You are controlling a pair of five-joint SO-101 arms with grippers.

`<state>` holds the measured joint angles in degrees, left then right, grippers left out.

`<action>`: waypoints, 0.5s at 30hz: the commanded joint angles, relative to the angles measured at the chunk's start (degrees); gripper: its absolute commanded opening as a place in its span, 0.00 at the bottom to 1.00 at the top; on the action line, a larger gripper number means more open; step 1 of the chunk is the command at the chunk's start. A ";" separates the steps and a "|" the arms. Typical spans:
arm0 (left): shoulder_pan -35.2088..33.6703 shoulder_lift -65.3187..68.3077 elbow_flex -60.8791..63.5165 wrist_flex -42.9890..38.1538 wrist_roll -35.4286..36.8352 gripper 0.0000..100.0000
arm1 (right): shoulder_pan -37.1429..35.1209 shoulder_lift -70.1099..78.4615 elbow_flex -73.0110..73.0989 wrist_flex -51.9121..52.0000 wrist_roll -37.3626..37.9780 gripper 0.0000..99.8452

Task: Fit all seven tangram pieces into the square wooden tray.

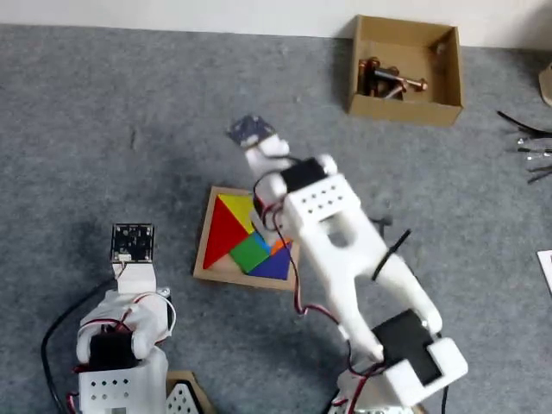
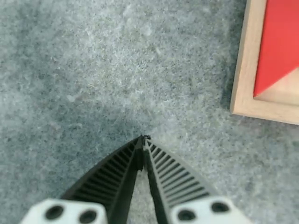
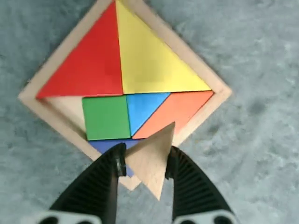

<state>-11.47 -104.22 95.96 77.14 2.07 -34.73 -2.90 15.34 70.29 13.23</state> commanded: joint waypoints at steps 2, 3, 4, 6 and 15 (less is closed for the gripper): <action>-0.48 -0.40 1.19 0.09 -0.44 0.01 | -6.02 -3.65 6.37 -8.04 4.92 0.00; -0.48 -0.40 1.19 0.09 -0.44 0.01 | -7.08 -3.82 7.34 -9.63 5.45 0.00; -0.48 -0.40 1.19 0.09 -0.44 0.01 | -7.87 -4.00 8.22 -11.21 6.15 0.00; -0.48 -0.40 1.19 0.09 -0.44 0.01 | -9.10 -4.00 9.36 -13.85 7.82 0.00; -0.48 -0.40 1.19 0.09 -0.44 0.01 | -10.24 -3.82 11.74 -18.07 13.01 0.00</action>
<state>-11.47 -104.22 95.96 77.14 2.07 -44.13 -3.25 27.74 53.76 24.92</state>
